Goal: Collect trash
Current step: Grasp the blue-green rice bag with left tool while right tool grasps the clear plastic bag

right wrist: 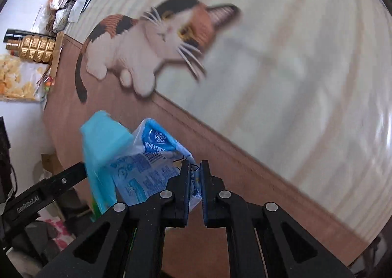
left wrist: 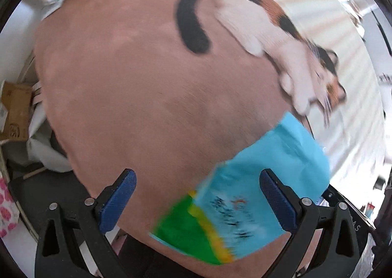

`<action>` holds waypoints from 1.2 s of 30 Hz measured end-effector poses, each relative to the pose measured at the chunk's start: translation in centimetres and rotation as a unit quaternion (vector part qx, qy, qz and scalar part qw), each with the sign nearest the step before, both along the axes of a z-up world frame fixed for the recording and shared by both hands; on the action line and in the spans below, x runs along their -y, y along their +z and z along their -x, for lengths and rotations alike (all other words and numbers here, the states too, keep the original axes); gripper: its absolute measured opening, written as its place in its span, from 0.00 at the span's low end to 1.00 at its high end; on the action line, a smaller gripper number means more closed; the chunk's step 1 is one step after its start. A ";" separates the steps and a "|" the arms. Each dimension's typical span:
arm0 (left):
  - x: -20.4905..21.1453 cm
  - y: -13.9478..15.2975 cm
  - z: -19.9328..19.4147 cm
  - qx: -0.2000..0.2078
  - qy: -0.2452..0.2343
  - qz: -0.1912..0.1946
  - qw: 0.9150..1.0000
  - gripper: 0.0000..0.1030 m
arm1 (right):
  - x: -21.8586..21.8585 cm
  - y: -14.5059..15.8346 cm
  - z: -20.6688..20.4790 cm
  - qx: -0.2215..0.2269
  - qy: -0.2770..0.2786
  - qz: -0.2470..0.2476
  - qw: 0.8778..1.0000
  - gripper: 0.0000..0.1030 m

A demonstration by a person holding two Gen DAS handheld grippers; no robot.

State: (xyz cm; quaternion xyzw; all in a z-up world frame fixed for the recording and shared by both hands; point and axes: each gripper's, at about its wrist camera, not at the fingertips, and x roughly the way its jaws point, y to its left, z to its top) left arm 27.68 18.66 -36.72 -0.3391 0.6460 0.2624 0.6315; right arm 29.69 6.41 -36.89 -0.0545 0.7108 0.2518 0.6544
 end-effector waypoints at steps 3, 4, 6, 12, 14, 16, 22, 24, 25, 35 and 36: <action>1.6 0.2 -0.8 0.012 -0.049 -0.006 0.999 1.00 | 3.2 0.5 0.2 0.009 -0.029 -0.006 1.000 0.08; 2.1 0.2 -1.1 0.012 -0.069 -0.013 0.997 0.99 | 4.5 0.7 0.0 0.012 -0.039 -0.006 0.999 0.08; 3.0 0.0 -1.5 0.013 -0.108 -0.013 0.994 1.00 | 6.7 1.2 -0.4 0.020 -0.049 -0.001 0.999 0.08; 6.0 -2.0 -2.6 0.025 -0.182 0.041 0.982 0.98 | 10.6 1.6 -1.8 0.032 -0.072 0.018 0.997 0.08; 7.0 -2.4 -2.9 0.038 -0.200 0.054 0.978 0.72 | 12.0 1.6 -1.9 0.027 -0.085 0.018 0.996 0.08; 7.9 -2.3 -3.3 0.040 -0.203 0.048 0.977 0.64 | 12.8 1.7 -1.8 0.026 -0.094 0.018 0.995 0.08; 9.2 -0.6 -4.2 0.052 -0.208 0.033 0.976 0.05 | 13.4 1.6 -1.7 0.029 -0.107 0.014 0.994 0.08; 9.6 -0.2 -3.9 0.053 -0.207 0.027 0.976 0.04 | 13.1 1.8 -1.9 0.030 -0.107 0.011 0.994 0.08; 9.5 0.1 -3.7 0.054 -0.207 0.022 0.977 0.04 | 13.1 1.9 -1.9 0.032 -0.107 0.009 0.994 0.08; 10.0 5.2 -0.6 0.080 -0.184 -0.043 0.979 0.03 | 13.9 5.5 -1.6 0.060 -0.116 -0.020 0.991 0.08; 10.0 5.7 -0.3 0.082 -0.180 -0.051 0.979 0.03 | 13.9 5.8 -1.6 0.063 -0.116 -0.022 0.991 0.08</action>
